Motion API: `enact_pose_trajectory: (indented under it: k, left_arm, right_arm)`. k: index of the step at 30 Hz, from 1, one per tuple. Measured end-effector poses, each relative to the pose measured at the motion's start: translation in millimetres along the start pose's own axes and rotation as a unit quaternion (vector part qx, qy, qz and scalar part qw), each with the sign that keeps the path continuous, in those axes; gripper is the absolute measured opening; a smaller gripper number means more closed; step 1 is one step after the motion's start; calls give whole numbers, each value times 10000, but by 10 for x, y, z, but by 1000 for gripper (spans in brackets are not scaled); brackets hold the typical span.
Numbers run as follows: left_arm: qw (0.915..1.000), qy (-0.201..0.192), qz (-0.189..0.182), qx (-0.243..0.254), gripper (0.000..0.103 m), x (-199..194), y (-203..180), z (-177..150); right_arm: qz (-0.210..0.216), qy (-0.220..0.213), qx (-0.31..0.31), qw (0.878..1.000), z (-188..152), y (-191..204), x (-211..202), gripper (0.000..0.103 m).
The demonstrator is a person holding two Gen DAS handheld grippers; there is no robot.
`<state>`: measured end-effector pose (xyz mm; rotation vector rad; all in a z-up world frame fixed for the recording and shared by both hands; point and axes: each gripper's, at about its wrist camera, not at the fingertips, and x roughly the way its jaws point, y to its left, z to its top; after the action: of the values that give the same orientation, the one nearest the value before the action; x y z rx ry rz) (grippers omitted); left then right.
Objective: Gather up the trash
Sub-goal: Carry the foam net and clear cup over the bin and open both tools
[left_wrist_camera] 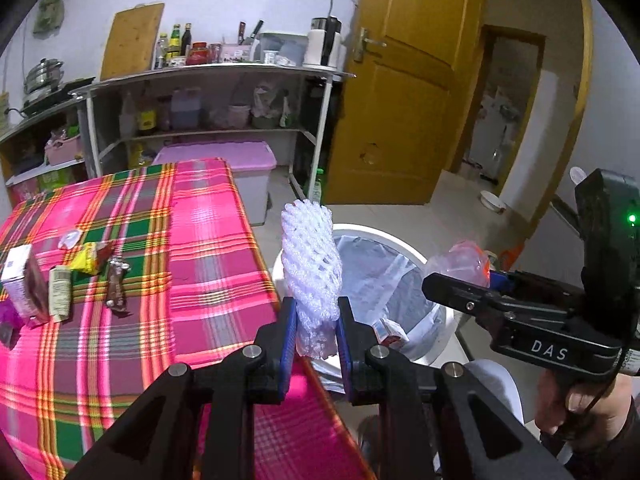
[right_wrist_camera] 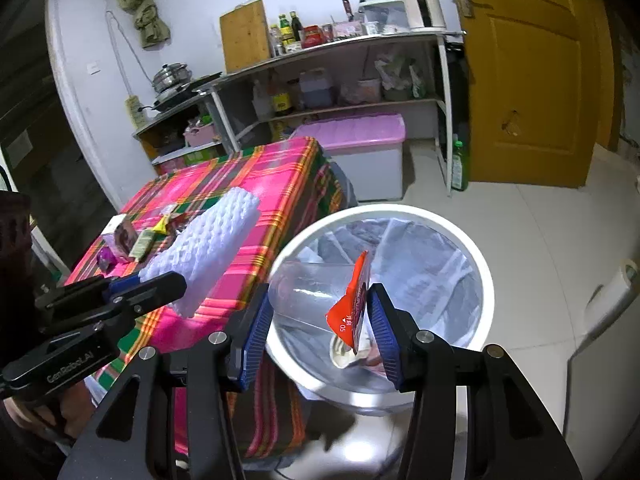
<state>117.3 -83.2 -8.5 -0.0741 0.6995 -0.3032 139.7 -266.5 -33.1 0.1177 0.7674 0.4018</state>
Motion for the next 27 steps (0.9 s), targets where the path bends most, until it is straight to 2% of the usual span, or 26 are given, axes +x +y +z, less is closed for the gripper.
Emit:
enact_pose_trajectory:
  k: [9, 27]
  left_arm:
    - [9995, 230, -136, 144, 19, 296, -131, 36]
    - [9947, 956, -352, 108, 20, 1029, -195, 73]
  right_arm:
    - [-126, 147, 220, 9996, -19, -252, 123, 50]
    - [-271, 867, 403, 9951, -155, -580, 625, 50]
